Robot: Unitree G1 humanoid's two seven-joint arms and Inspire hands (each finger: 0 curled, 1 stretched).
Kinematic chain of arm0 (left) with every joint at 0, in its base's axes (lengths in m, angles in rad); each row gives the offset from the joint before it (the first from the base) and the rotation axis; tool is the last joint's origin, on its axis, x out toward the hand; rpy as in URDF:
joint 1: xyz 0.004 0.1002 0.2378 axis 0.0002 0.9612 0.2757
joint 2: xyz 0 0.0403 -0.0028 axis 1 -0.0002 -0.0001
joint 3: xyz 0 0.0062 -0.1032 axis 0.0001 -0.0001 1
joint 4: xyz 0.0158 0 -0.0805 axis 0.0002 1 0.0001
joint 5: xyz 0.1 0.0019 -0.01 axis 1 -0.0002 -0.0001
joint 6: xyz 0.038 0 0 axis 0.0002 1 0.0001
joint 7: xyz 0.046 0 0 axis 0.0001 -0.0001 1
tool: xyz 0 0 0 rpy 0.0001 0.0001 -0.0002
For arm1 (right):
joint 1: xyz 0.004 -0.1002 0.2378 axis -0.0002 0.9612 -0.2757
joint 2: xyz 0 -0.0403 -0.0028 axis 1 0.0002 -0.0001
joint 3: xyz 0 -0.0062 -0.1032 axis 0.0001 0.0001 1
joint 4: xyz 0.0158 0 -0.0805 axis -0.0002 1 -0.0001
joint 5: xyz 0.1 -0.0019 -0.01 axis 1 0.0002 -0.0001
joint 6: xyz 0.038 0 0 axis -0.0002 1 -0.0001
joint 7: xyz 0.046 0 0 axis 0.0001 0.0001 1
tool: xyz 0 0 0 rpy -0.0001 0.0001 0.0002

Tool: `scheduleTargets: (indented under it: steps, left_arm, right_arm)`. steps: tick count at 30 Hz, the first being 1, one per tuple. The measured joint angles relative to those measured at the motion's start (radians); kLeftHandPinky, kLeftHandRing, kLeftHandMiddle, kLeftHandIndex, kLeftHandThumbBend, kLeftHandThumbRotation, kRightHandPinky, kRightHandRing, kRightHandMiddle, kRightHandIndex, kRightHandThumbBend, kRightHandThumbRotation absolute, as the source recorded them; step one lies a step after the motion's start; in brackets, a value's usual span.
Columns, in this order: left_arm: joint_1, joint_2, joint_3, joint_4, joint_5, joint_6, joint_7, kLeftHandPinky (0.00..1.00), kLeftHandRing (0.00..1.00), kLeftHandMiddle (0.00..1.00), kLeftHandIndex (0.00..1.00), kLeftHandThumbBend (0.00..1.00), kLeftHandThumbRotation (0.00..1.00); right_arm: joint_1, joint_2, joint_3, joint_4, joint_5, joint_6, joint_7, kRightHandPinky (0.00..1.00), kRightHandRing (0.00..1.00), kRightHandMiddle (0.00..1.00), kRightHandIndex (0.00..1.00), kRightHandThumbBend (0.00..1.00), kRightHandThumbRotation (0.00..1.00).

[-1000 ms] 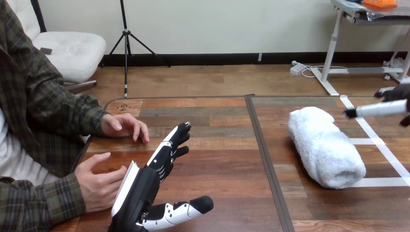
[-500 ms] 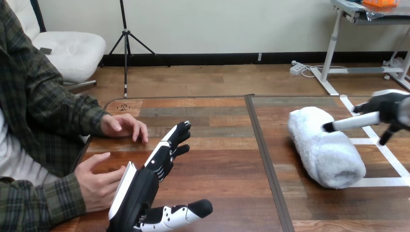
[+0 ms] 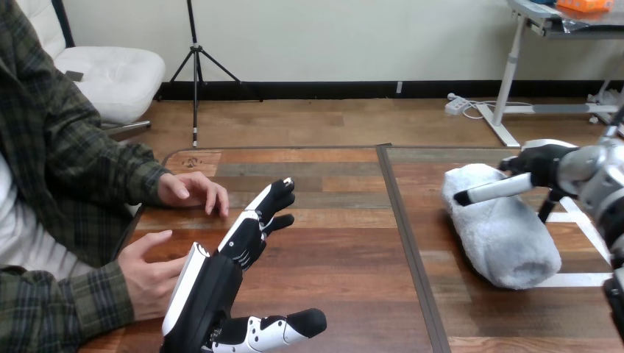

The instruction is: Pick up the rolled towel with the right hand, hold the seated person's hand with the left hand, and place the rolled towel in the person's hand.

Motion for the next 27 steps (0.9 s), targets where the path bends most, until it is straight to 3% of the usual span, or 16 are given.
scheduleTargets:
  steps: [2, 4, 13, 27]
  left_arm:
    - [0.003, 0.001, -0.002, -0.010, -0.001, -0.001, 0.001, 0.84, 0.91, 0.93, 0.90, 1.00, 0.50]
    - [0.008, 0.001, -0.004, -0.019, -0.001, -0.003, 0.001, 0.84, 0.91, 0.93, 0.90, 1.00, 0.50]
    - [0.036, 0.004, -0.010, -0.040, 0.000, -0.011, 0.004, 0.84, 0.91, 0.92, 0.90, 1.00, 0.50]
    - [0.077, 0.014, -0.018, -0.083, -0.027, -0.005, -0.001, 0.85, 0.93, 0.93, 0.90, 1.00, 0.46]
  right_arm:
    - [0.000, 0.011, 0.000, 0.005, -0.001, 0.000, -0.014, 0.62, 1.00, 1.00, 1.00, 0.91, 0.61]
    - [0.000, 0.021, 0.002, 0.007, -0.001, -0.001, -0.024, 0.71, 1.00, 1.00, 1.00, 0.91, 0.62]
    - [0.000, 0.045, 0.010, 0.017, -0.004, -0.014, -0.064, 0.93, 1.00, 1.00, 1.00, 0.89, 0.63]
    - [0.002, 0.052, -0.004, 0.026, 0.016, -0.024, -0.079, 0.89, 1.00, 1.00, 1.00, 0.92, 0.58]
